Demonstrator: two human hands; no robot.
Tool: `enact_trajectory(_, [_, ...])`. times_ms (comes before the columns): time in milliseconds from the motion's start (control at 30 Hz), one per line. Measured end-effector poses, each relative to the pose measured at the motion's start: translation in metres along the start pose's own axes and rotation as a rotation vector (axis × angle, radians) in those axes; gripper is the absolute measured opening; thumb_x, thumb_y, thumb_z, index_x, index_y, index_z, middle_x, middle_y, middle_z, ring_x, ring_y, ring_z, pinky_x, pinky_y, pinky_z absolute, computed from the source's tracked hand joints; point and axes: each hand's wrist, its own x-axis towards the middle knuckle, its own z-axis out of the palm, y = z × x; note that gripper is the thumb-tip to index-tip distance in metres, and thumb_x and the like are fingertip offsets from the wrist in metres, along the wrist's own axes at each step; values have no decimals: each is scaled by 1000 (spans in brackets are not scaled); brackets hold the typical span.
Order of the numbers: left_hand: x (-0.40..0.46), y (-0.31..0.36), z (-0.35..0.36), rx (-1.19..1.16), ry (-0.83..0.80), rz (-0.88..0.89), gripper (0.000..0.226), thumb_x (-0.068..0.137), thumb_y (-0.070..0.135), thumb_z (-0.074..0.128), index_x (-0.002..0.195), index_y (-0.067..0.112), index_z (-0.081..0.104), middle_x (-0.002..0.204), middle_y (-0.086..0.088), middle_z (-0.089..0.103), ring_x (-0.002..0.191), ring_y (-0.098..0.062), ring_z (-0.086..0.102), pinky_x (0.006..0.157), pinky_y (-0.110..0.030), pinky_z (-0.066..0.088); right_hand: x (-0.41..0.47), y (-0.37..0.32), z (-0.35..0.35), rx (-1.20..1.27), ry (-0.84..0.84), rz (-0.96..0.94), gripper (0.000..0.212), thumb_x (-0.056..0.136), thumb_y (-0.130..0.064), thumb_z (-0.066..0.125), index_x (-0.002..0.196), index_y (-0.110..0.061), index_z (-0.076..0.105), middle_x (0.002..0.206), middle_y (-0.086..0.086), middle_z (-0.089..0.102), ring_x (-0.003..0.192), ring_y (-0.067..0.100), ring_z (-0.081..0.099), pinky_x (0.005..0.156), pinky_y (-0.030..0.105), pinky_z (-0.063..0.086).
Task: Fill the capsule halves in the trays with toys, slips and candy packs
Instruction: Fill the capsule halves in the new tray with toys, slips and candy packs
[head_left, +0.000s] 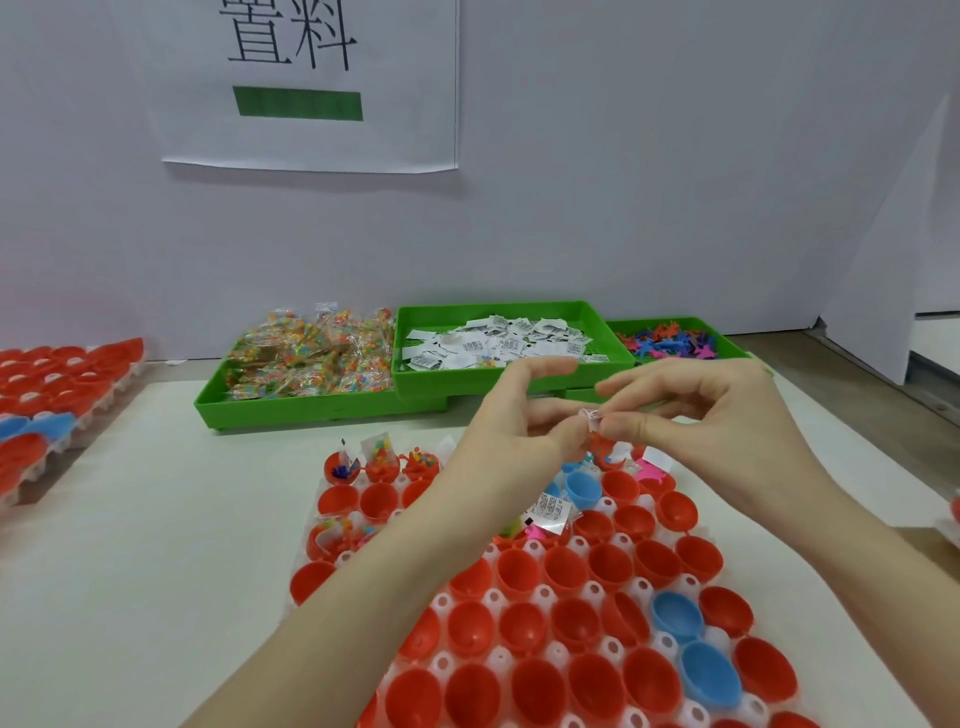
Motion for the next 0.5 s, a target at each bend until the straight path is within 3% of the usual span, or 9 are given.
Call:
enact_trajectory(167, [2, -5, 3, -52, 59, -63, 42, 87, 4, 59, 117, 28, 43, 82, 8, 68, 74, -4, 64, 70, -11, 50, -4, 8, 4, -85, 18, -13, 21, 64, -8, 77, 62, -27, 68, 72, -15, 68, 71, 0, 64, 64, 10, 50])
enact_trajectory(267, [3, -7, 5, -76, 75, -81, 37, 86, 5, 61, 112, 29, 48, 86, 11, 67, 72, 0, 65, 64, -7, 50, -5, 12, 4, -89, 36, -16, 20, 68, -8, 75, 64, -26, 67, 73, -12, 68, 72, 2, 63, 65, 17, 51])
enact_trajectory(367, [4, -10, 7, -90, 87, -87, 33, 86, 4, 60, 112, 24, 52, 98, 7, 62, 79, -4, 63, 68, -11, 50, -4, 17, 5, -21, 37, 27, 15, 70, -8, 74, 67, -21, 66, 68, -7, 69, 65, 4, 65, 65, 21, 53])
enact_trajectory(500, [5, -16, 6, -31, 80, -110, 40, 85, -2, 58, 113, 26, 48, 101, 6, 59, 80, -5, 62, 71, -15, 49, -3, 26, 5, 129, 21, 112, 15, 69, -5, 74, 68, -17, 64, 63, -9, 68, 58, 4, 64, 57, 15, 51])
